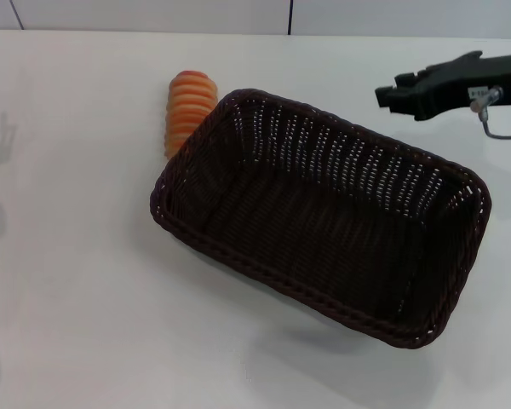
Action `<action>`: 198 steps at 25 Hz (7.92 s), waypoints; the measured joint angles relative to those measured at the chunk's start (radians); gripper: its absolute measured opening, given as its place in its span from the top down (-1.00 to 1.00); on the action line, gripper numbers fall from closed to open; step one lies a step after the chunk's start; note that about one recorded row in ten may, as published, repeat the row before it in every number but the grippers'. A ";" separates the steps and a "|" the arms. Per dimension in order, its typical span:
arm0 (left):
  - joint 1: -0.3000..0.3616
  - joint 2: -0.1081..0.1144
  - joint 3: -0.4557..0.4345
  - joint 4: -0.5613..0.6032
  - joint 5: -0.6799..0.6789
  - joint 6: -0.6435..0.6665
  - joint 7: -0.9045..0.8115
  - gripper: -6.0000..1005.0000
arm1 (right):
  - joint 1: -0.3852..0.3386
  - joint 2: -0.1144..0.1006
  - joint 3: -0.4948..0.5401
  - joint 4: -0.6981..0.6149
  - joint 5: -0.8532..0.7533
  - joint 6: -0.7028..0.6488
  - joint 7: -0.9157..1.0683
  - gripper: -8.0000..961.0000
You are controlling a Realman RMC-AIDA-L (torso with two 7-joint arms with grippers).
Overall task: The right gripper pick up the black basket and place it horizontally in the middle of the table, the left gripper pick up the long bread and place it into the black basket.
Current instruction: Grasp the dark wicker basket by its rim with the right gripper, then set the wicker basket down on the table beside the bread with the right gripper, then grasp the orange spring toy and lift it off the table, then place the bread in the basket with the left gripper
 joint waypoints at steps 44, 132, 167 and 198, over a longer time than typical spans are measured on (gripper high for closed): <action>-0.003 0.001 0.019 -0.002 -0.001 -0.001 -0.023 -0.69 | 0.304 0.003 -0.255 0.301 -0.078 0.054 -0.214 0.50; -0.232 0.007 -0.060 -0.933 0.210 -1.791 0.187 -0.70 | -0.744 0.005 -0.642 0.347 0.288 2.070 0.130 -0.73; -0.511 0.006 -0.063 -0.365 0.076 -1.534 0.181 -0.63 | -0.748 0.002 -0.662 0.340 0.277 2.069 0.122 -0.73; -0.007 0.015 -0.028 -1.450 -0.080 -1.935 0.442 0.00 | -0.741 0.000 -0.685 0.314 0.261 2.067 0.120 -0.73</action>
